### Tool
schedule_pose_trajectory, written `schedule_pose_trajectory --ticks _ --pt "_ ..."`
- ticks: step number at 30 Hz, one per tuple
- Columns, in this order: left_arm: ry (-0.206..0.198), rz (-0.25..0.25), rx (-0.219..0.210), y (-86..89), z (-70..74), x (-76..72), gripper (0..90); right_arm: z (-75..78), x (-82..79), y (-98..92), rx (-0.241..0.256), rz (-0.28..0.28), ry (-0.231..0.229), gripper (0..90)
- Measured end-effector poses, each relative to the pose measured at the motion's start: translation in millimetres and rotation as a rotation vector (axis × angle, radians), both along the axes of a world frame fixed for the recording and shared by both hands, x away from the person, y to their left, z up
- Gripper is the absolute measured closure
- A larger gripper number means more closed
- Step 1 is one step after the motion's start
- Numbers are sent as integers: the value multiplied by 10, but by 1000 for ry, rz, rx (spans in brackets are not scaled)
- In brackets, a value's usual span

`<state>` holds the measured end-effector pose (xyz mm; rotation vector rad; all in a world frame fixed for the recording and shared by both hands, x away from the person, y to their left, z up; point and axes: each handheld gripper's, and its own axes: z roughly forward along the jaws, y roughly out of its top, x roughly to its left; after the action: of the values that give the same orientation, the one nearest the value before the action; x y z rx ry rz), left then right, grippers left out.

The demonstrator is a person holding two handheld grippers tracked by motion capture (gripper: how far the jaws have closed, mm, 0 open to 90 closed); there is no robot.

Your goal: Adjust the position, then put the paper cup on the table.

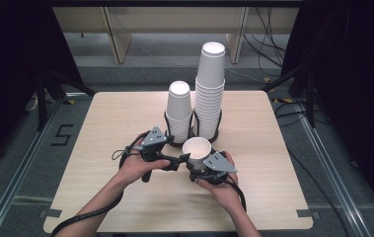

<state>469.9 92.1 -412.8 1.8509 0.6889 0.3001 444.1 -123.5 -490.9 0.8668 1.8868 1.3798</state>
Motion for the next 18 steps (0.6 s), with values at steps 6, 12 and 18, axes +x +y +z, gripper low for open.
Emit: schedule_pose_trajectory --ticks 6,12,18 --pt "-5 6 0 16 26 -9 129 17 30 15 8 3 0 159" --pt "4 -11 9 9 20 -13 127 5 0 37 -4 22 12 158" --pt "9 -26 12 -12 39 -7 104 -4 13 88 -15 41 0 158"
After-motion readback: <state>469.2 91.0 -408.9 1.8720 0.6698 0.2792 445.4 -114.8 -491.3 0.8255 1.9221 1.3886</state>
